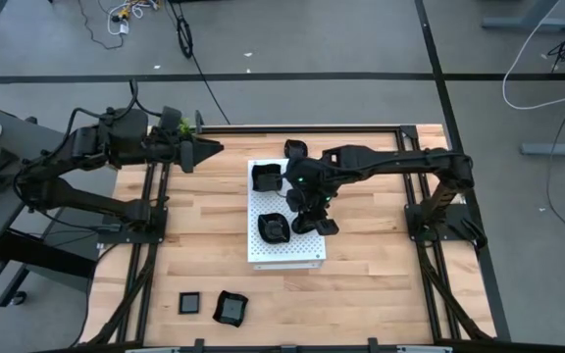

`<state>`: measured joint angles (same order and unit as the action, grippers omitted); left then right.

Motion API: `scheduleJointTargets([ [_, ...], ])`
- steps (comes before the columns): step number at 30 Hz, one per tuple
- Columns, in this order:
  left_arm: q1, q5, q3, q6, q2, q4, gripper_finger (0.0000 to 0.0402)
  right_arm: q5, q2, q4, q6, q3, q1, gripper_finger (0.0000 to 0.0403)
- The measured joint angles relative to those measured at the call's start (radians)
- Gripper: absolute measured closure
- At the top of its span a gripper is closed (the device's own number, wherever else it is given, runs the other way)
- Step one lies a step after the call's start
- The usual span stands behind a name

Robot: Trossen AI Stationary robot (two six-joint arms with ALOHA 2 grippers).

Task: Pick & Place Mini shaped plates
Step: Stack the black drop shaped plate on top of the other black drop shaped plate on the shelf

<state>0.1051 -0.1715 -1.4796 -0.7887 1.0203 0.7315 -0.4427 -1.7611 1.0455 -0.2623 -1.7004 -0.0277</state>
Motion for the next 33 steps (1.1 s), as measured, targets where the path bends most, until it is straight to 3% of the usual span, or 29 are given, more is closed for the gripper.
scheduleJointTargets([
  [8,0.0,0.0,0.0,0.0,0.0,0.0,0.025,0.003,-0.023,0.0,-0.032,0.0,-0.009,0.0351],
  [33,0.0,0.0,0.0,-0.002,0.0,0.0,0.025,0.2,-0.023,0.07,-0.235,0.0,0.025,0.0351],
])
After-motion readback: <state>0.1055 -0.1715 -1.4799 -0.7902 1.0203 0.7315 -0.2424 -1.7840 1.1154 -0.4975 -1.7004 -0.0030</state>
